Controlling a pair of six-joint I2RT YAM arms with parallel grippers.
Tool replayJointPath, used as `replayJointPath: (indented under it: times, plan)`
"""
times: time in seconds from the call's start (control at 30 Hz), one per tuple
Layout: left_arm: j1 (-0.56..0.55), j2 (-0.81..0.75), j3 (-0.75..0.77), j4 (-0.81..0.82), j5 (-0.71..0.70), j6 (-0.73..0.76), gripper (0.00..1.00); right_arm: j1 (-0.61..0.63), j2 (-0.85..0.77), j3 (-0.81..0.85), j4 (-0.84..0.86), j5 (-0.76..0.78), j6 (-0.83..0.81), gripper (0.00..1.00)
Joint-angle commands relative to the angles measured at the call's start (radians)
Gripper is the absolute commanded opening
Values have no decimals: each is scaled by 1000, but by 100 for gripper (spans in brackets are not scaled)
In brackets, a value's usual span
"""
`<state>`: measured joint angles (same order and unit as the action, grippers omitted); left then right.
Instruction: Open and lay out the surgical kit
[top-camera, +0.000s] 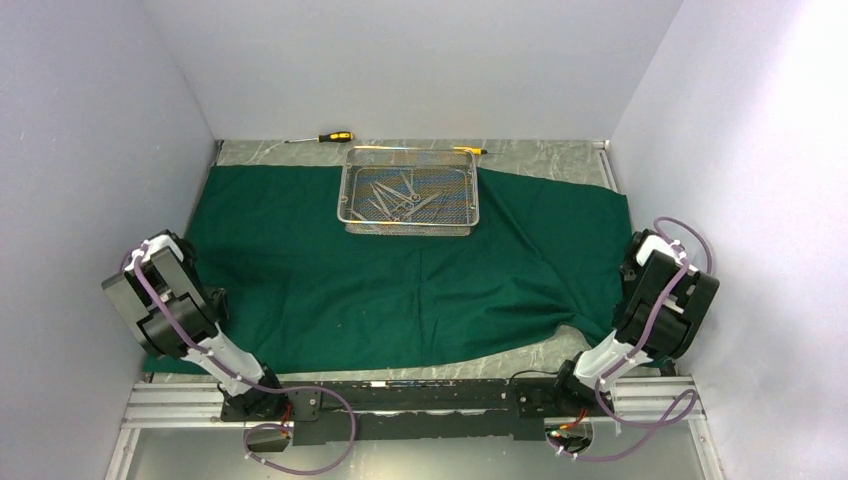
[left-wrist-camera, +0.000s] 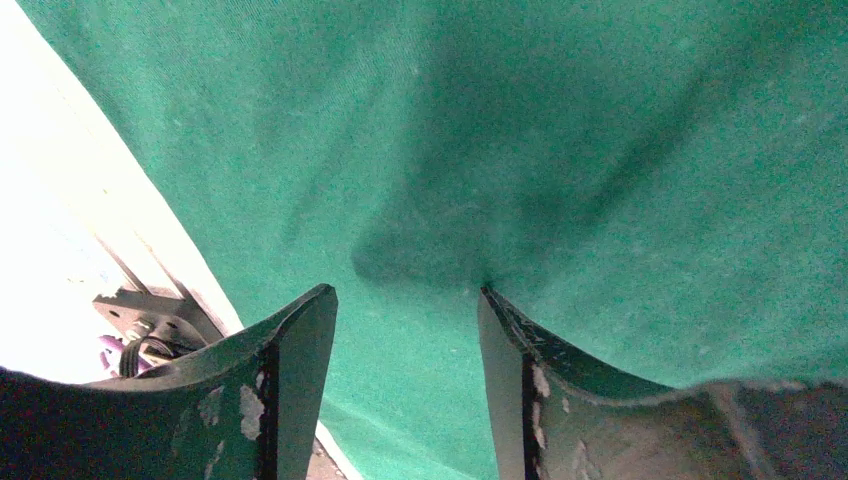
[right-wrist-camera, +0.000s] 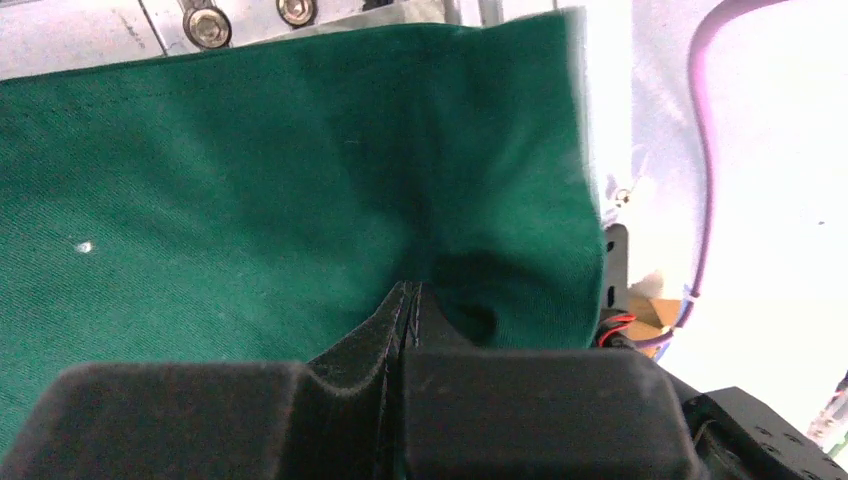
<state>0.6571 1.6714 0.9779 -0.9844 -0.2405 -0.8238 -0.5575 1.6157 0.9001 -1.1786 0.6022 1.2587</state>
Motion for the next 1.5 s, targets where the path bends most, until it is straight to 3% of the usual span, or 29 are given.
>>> replayJointPath:
  times: [0.0,0.1,0.23,0.37,0.57,0.83,1.0,1.3,1.4,1.47]
  plan:
    - [10,-1,74,4,-61,44,58,1,-5,100,-60,56,-28,0]
    - [9,-49,120,7,-54,68,56,78,-60,185,74,19,-171,0]
    - [-4,-137,157,11,-27,96,58,200,-57,286,180,-21,-254,26]
    - [-40,-192,179,36,-2,145,60,286,78,438,298,-30,-420,56]
    - [-84,-215,203,114,73,223,64,311,321,686,535,-242,-708,69]
    - [-122,-161,232,176,168,251,66,309,644,1015,532,-398,-897,73]
    - [-141,-136,242,182,169,249,67,296,709,1066,555,-476,-911,72]
    - [-163,-100,277,197,157,248,68,257,842,1158,503,-538,-896,59]
    - [-168,-86,289,186,143,240,68,257,891,1206,470,-549,-904,47]
    - [-177,-81,294,177,128,227,69,257,926,1249,440,-545,-907,32]
